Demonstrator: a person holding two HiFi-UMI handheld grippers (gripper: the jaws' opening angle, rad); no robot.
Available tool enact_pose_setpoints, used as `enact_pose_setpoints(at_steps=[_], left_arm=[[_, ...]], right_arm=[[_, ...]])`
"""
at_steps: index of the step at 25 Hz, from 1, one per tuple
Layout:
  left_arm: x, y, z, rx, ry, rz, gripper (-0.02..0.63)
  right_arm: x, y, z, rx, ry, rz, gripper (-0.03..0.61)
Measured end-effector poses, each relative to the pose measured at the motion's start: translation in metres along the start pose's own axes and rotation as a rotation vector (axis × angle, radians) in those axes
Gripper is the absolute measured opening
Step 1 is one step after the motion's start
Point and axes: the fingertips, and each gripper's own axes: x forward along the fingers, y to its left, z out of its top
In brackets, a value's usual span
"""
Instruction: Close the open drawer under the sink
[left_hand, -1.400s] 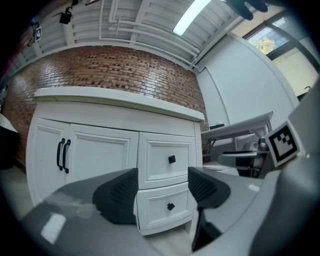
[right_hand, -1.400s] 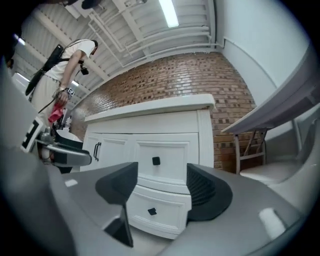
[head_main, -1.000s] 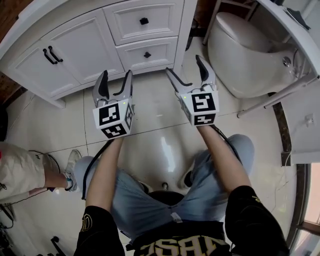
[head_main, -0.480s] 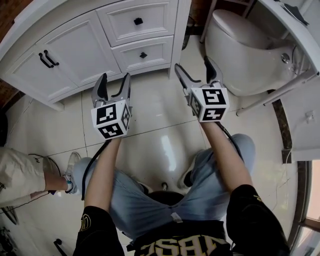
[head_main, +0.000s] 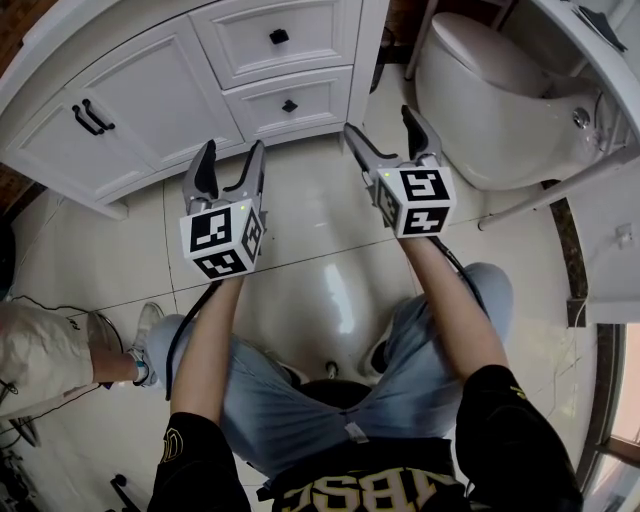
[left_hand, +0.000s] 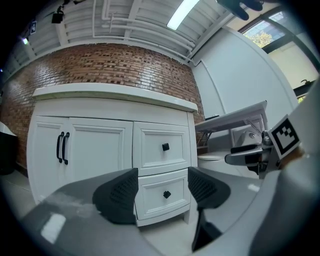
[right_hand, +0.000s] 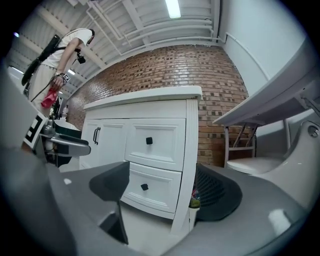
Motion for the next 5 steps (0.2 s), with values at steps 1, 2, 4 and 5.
enact_pose_setpoints(at_steps=[1,2,4,5], left_arm=[[0.001,0.001,0.0,-0.001,-0.003,-0.001,0.311],[0.003,0.001,0.001,-0.003,-0.005,-0.002,0.311],[0.006,0.003,0.001,-0.01,-0.009,-0.004,0.311],[0.008,0.004,0.002,-0.014,-0.011,-0.005,0.311]], right_arm=[[0.003,0.001,-0.001,-0.002,0.003,0.002,0.407],[0.006,0.001,-0.002,-0.001,0.007,0.002,0.407],[0.011,0.002,-0.004,0.006,0.013,0.001,0.405],[0.014,0.002,-0.005,0.01,0.016,0.0,0.405]])
